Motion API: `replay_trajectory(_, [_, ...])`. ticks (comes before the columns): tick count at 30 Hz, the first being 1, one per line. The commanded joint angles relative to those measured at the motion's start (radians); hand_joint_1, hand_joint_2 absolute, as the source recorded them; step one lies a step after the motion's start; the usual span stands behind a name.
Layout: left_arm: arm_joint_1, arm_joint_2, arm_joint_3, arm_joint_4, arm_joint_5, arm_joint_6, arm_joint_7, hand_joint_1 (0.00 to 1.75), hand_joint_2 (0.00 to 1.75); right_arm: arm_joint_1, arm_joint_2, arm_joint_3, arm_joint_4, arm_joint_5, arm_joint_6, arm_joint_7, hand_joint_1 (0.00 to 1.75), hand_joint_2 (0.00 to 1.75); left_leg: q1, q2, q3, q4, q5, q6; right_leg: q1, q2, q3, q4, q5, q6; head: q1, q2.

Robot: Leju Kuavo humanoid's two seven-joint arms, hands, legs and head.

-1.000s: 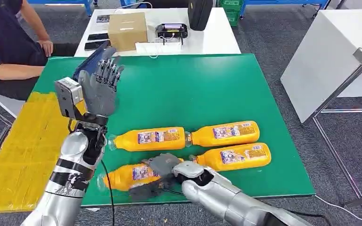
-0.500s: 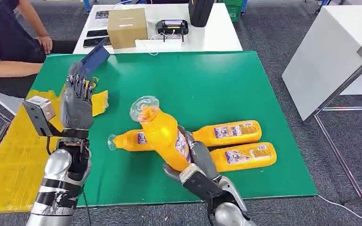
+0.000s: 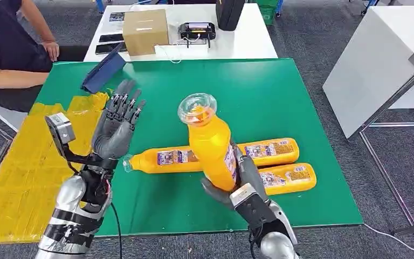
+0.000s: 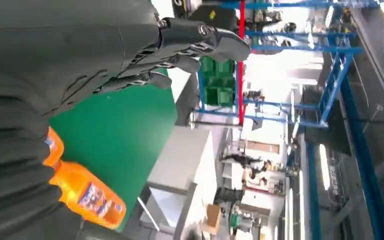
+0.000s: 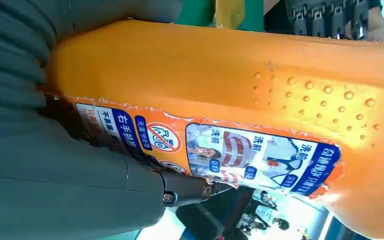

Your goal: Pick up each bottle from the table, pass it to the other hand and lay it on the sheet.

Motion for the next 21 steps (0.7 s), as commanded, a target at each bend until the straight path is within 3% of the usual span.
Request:
replay_trajectory(1, [-0.001, 0.032, -0.068, -0.026, 0.000, -0.012, 0.000, 0.00, 1.75, -0.055, -0.025, -0.057, 0.027, -0.015, 0.014, 0.016, 1.75, 1.75, 0.001, 0.000, 0.002, 0.000, -0.001, -0.001, 0.001, 0.004, 0.003, -0.001, -0.001, -0.001, 0.000, 0.000])
replay_trajectory(4, [0.001, 0.031, -0.067, -0.029, 0.003, -0.018, -0.003, 0.00, 1.75, -0.066, -0.026, -0.063, 0.038, -0.006, 0.013, 0.030, 1.75, 1.75, 0.001, 0.000, 0.002, 0.001, -0.002, -0.001, 0.001, 0.005, 0.003, 0.000, -0.001, -0.002, 0.001, 0.000])
replay_trajectory(8, [-0.012, 0.021, -0.080, -0.035, -0.012, -0.034, -0.015, 0.00, 1.75, -0.190, -0.030, -0.087, 0.136, -0.054, 0.074, 0.108, 1.75, 1.75, 0.001, 0.001, 0.001, 0.000, -0.001, -0.001, 0.001, 0.004, 0.000, 0.000, 0.000, -0.001, 0.000, 0.000])
replay_trajectory(11, [-0.025, 0.021, -0.089, -0.026, -0.038, -0.049, -0.025, 0.00, 1.75, -0.282, -0.034, -0.032, 0.219, -0.040, 0.151, 0.159, 1.75, 1.75, 0.002, 0.003, 0.003, 0.001, -0.001, -0.001, 0.001, 0.008, 0.002, -0.001, 0.000, -0.002, 0.000, 0.000])
replay_trajectory(15, [-0.022, 0.014, -0.080, -0.034, -0.079, -0.052, -0.039, 0.00, 1.75, -0.319, -0.024, 0.087, 0.239, 0.001, 0.211, 0.203, 1.75, 1.75, 0.001, 0.002, 0.001, 0.000, 0.000, -0.001, 0.001, 0.006, 0.001, 0.000, 0.000, -0.001, 0.000, 0.000])
replay_trajectory(21, [-0.023, 0.013, -0.078, -0.032, -0.080, -0.054, -0.039, 0.00, 1.75, -0.316, -0.028, 0.098, 0.241, 0.000, 0.210, 0.207, 1.75, 1.75, 0.002, 0.001, 0.003, 0.001, -0.001, -0.001, 0.001, 0.006, 0.003, 0.000, -0.001, -0.001, 0.000, 0.000])
